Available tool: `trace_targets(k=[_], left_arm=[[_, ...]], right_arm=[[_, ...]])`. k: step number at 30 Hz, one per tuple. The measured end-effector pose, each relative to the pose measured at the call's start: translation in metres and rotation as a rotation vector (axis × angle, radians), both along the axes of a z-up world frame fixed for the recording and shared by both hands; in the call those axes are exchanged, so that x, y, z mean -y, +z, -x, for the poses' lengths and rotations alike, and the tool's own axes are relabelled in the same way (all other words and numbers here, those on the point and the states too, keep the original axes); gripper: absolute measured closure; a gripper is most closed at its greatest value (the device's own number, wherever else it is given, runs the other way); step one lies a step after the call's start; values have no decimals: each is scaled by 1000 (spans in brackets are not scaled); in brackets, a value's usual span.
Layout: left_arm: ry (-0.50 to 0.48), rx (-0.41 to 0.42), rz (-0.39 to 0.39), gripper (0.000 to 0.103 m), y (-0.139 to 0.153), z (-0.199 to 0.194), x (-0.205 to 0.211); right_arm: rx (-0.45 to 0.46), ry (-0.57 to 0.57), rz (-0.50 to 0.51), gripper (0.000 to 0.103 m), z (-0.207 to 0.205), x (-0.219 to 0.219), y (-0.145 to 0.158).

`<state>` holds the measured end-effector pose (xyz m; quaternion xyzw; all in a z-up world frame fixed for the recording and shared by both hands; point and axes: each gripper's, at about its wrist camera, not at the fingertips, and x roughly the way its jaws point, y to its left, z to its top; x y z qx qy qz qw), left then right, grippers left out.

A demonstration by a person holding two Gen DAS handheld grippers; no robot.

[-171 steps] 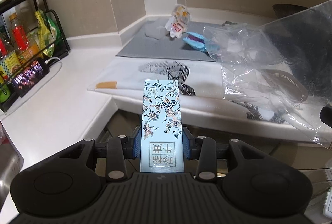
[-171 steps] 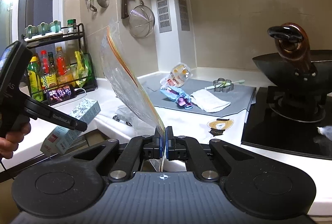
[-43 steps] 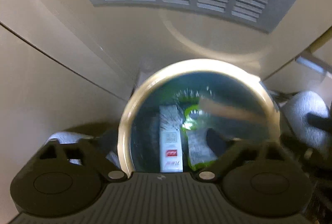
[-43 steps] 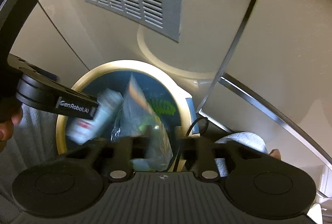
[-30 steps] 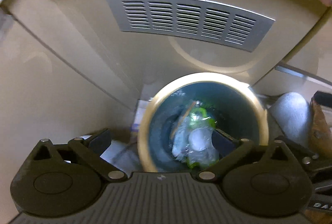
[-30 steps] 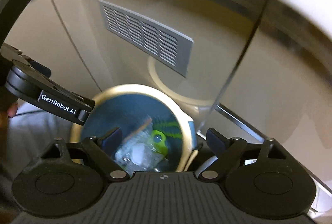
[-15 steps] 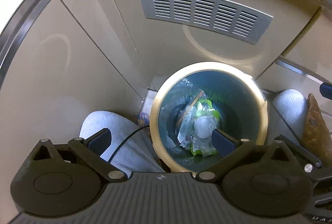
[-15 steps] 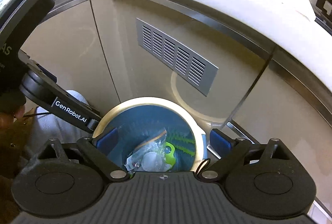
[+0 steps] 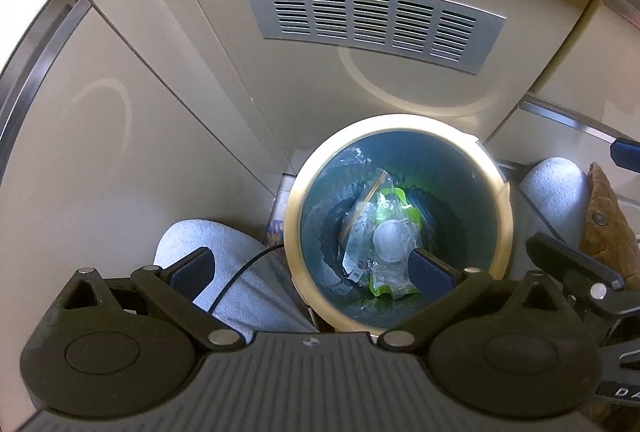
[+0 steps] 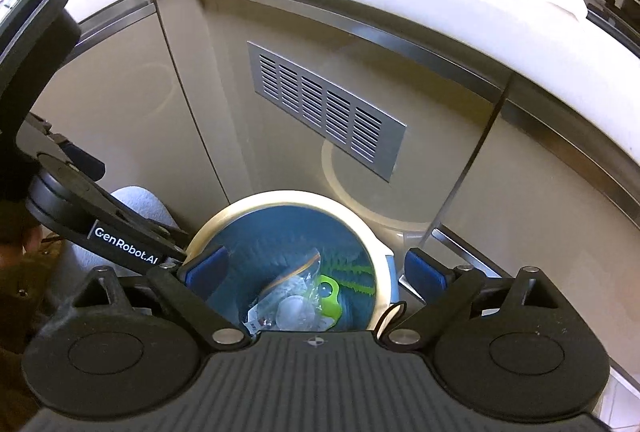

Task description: Collect trash

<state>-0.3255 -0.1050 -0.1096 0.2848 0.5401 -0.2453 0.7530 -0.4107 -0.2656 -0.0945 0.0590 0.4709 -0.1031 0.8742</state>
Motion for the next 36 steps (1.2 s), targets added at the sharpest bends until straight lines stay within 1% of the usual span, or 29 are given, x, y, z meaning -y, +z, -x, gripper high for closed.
trace_targets(k=[15, 27, 36], left_arm=[[-3, -7, 9, 0, -1, 0, 1], [18, 16, 30, 0, 7, -2, -3], [12, 36, 37, 0, 13, -3, -3]], right_arm=[[5, 9, 12, 7, 2, -2, 3], [12, 19, 17, 7, 5, -1, 6], [23, 18, 23, 7, 7, -1, 9]])
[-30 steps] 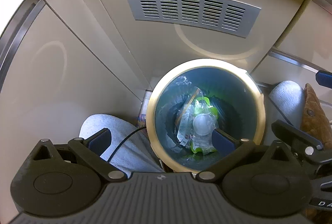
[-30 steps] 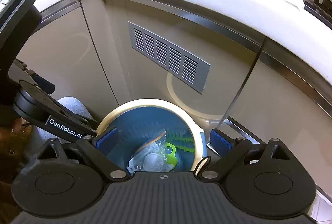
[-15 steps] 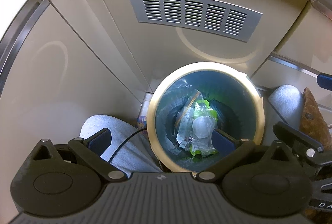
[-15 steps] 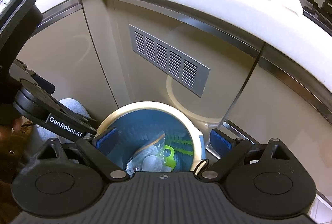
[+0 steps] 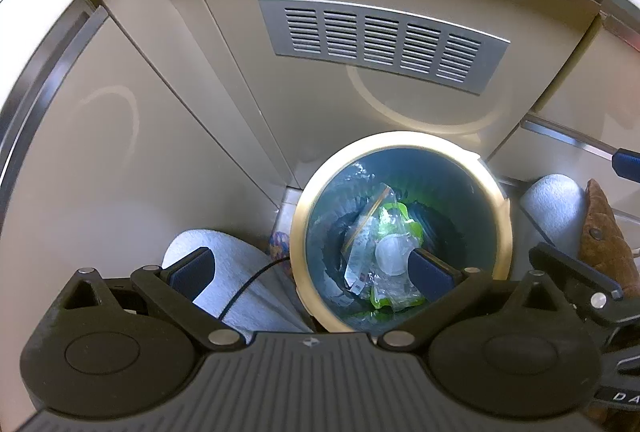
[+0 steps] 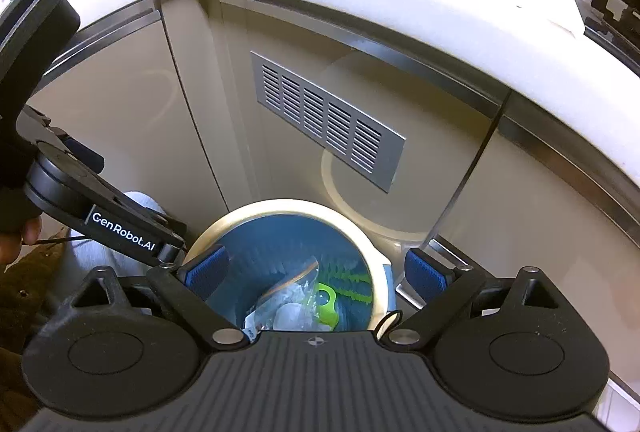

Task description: Collect trash

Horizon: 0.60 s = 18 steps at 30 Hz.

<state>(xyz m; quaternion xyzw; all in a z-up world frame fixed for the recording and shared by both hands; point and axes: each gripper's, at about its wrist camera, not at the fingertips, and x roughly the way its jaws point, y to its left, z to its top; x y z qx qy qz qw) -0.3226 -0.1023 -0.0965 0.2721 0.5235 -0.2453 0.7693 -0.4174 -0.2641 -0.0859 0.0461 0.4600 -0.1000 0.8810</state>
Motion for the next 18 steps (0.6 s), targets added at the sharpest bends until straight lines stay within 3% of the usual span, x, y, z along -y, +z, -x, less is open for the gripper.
trace_targets(k=[9, 18], left_arm=[[4, 68, 92, 0, 40, -5, -5], [73, 256, 217, 0, 119, -24, -9]], right_arm=[[84, -5, 45, 7, 1, 5, 28], [310, 46, 105, 7, 0, 3, 99]])
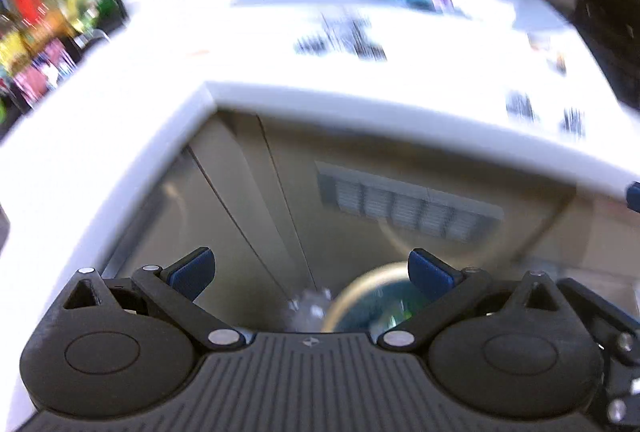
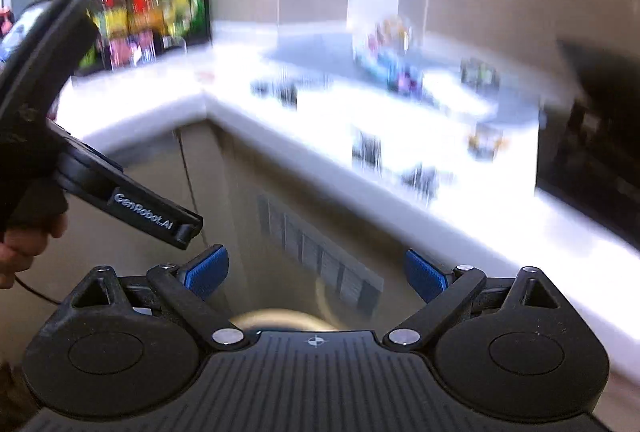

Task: Collect trash
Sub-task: 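Raise both tools back toward the cloth and tissue on the mat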

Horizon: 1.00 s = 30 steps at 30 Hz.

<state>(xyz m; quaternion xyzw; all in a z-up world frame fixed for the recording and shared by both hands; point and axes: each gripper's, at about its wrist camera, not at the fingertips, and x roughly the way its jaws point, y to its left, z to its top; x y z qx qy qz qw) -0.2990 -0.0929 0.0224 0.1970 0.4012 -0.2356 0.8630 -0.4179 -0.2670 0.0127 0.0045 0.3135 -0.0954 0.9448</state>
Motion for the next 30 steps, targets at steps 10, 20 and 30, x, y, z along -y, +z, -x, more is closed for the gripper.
trace_targets(k=[10, 20, 30], left_arm=[[74, 108, 121, 0, 62, -62, 33], [55, -56, 278, 0, 60, -164, 126], [87, -293, 374, 0, 31, -249, 224]], right_arm=[[211, -144, 94, 4, -56, 41, 43], [63, -346, 96, 3, -149, 129, 21], [-25, -410, 21, 1, -204, 203, -3]])
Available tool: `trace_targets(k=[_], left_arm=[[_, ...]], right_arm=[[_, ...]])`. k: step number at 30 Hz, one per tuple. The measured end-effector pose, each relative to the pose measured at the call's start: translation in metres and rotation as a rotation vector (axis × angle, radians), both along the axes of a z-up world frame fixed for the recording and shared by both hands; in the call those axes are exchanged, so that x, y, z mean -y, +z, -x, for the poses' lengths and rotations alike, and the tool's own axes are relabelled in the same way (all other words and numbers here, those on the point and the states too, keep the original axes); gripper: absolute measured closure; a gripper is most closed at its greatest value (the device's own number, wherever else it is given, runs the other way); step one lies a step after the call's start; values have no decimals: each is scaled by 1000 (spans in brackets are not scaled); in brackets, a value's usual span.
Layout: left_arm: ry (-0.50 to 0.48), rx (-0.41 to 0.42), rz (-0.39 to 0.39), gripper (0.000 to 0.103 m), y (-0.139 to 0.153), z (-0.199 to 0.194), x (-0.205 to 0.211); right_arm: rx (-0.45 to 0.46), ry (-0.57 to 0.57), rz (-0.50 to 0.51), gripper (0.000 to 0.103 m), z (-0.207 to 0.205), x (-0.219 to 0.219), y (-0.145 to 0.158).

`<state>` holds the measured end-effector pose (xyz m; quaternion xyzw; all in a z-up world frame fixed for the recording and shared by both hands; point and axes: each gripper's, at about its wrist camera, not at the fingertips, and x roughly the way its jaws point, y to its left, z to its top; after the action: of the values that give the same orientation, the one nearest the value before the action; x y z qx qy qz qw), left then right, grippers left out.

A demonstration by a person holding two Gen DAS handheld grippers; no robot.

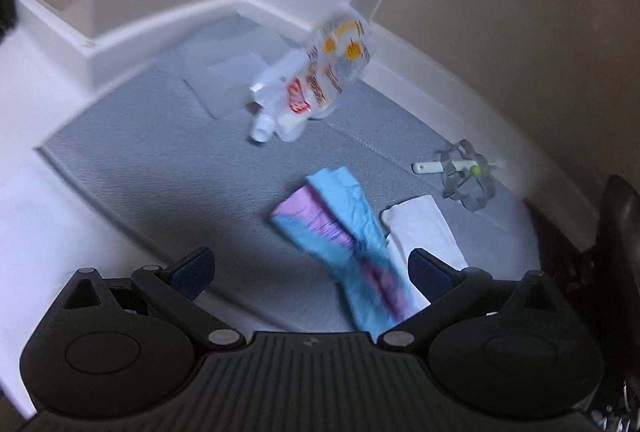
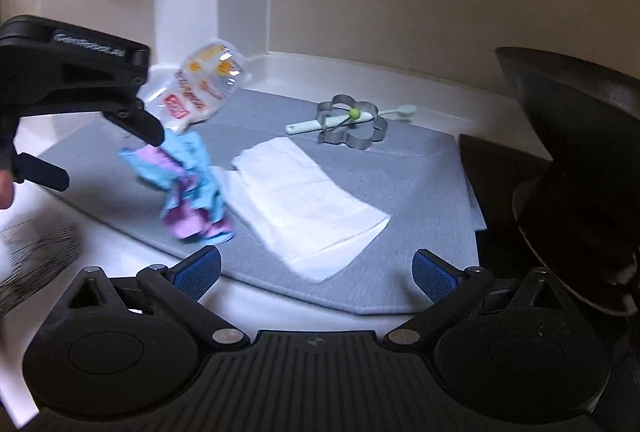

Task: Collect trash
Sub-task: 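Grasp the blue-pink cloth with left tool while right tool grasps the white tissue, then carry the cloth and tissue with both tools down over the bin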

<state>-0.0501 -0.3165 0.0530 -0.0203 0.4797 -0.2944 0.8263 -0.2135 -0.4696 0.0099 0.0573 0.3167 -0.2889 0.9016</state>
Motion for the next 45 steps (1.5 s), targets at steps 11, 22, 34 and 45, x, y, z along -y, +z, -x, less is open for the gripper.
trace_targets(k=[11, 22, 34, 45], left_arm=[[-52, -19, -92, 39, -21, -16, 28], [31, 37, -81, 77, 2, -8, -28], [3, 209, -69, 97, 40, 58, -96], [-48, 311, -85, 97, 70, 135, -126]], right_arm=[[-83, 85, -60, 2, -54, 34, -23], [8, 40, -60, 98, -38, 21, -13], [127, 115, 22, 98, 12, -34, 21], [196, 165, 4, 98, 66, -69, 38]])
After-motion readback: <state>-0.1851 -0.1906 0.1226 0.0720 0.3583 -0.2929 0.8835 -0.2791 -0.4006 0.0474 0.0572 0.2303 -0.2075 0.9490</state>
